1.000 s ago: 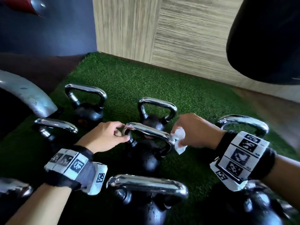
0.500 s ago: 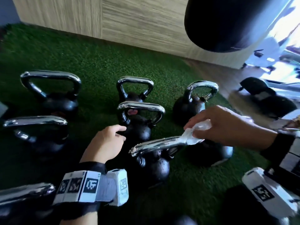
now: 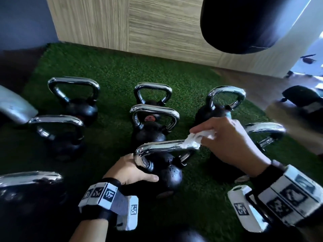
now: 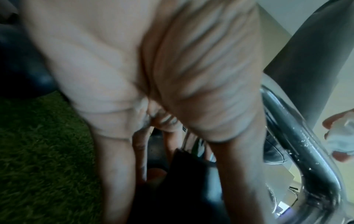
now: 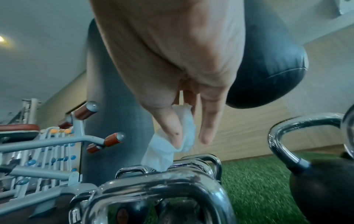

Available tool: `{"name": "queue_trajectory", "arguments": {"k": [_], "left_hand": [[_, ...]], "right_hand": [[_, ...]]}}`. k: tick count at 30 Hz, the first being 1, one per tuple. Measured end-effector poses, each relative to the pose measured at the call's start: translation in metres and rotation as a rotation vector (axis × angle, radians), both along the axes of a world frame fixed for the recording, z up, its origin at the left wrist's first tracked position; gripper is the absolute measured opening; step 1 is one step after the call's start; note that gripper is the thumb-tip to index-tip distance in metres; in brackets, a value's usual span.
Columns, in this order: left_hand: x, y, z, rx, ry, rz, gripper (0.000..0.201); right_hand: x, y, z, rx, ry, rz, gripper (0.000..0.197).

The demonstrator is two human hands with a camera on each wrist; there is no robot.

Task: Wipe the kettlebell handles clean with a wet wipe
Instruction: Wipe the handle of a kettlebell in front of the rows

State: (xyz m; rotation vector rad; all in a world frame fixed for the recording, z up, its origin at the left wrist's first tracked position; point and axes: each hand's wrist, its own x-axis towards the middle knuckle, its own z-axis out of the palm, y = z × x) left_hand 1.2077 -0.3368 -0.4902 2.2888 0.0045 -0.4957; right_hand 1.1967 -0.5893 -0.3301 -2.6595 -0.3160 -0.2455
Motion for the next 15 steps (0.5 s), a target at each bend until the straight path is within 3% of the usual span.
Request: {"name": "queue_trajectory", "arguments": {"k": [5,10,15], "left_hand": [[0.002,-0.006,-0.009,-0.099,-0.006,0.095,0.1],[-0.004,-0.011,-0.011,-0.198,0.011,0.133,0.091],[-0.003,-0.008,-0.015,-0.211,0.043,0.158,0.096]], "right_hand": [[0.006,-0.002,-0.014,0.089,-0.136,0.14,0.032],[0.01,0.017,-0.031,0.126,-0.154,0.28,0.043],[0.008,0.024,-0.05,-0.072,-0.257,0.374,0.027]]}}
